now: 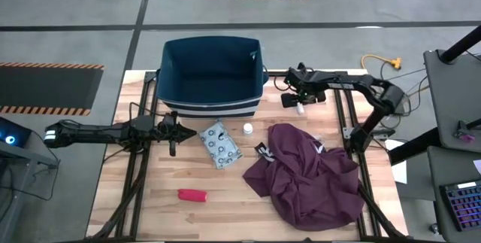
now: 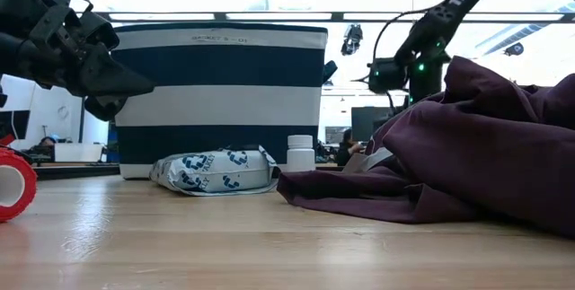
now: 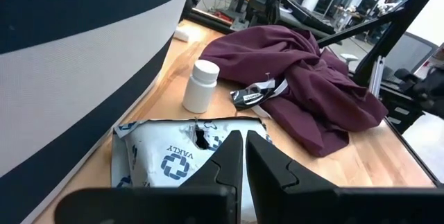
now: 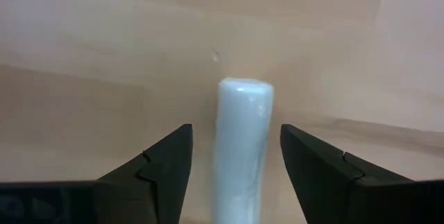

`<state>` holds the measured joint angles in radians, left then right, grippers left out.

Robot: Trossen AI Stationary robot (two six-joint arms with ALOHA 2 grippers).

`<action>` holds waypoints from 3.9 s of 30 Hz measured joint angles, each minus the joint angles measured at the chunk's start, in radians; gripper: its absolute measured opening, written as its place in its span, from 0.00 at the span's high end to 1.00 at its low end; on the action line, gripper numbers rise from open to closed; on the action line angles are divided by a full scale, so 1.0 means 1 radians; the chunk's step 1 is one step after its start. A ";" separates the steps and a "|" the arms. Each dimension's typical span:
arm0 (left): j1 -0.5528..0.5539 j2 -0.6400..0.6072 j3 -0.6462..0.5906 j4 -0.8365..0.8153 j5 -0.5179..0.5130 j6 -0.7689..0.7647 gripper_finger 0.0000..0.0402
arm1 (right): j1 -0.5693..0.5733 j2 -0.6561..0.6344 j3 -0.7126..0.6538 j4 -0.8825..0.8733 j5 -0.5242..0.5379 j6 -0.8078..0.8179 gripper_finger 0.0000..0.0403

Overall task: Pick & place medical supplies in basket/bin
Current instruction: Put the rolled gauze into the bin, then put the pill bottle into the bin

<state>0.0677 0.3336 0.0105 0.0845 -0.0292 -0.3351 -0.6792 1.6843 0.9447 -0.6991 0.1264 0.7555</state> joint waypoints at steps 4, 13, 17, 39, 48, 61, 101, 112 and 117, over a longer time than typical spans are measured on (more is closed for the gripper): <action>0.000 0.000 0.000 0.000 0.000 0.000 1.00 | -0.001 0.043 0.001 0.002 -0.001 0.000 0.48; 0.000 0.000 0.000 -0.003 -0.002 0.024 1.00 | 0.001 0.042 0.001 0.005 0.008 -0.008 0.67; 0.000 -0.001 0.000 -0.003 -0.002 0.026 1.00 | -0.002 0.011 -0.003 -0.005 0.021 -0.004 0.82; 0.000 -0.001 0.001 -0.003 -0.004 0.026 1.00 | 0.146 -0.541 0.110 0.599 0.043 -0.327 0.86; 0.000 0.000 0.000 -0.003 -0.004 0.026 1.00 | 0.248 -0.491 0.115 0.697 -0.134 -0.475 0.86; 0.000 0.005 0.001 -0.006 -0.004 0.026 1.00 | 0.333 -0.232 0.223 0.915 -0.187 -0.603 0.86; 0.000 0.011 0.000 -0.006 -0.004 0.026 1.00 | 0.633 -0.079 0.648 0.043 -0.312 -0.917 0.34; 0.000 0.015 0.000 -0.006 -0.004 0.026 1.00 | 0.650 -0.079 0.510 0.000 -0.311 -0.764 0.32; 0.000 0.015 0.000 -0.006 -0.004 0.026 1.00 | 0.655 -0.079 0.358 0.103 -0.260 -0.699 0.29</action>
<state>0.0677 0.3489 0.0109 0.0780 -0.0334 -0.3088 -0.0242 1.6051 1.3023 -0.5959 -0.1332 0.0561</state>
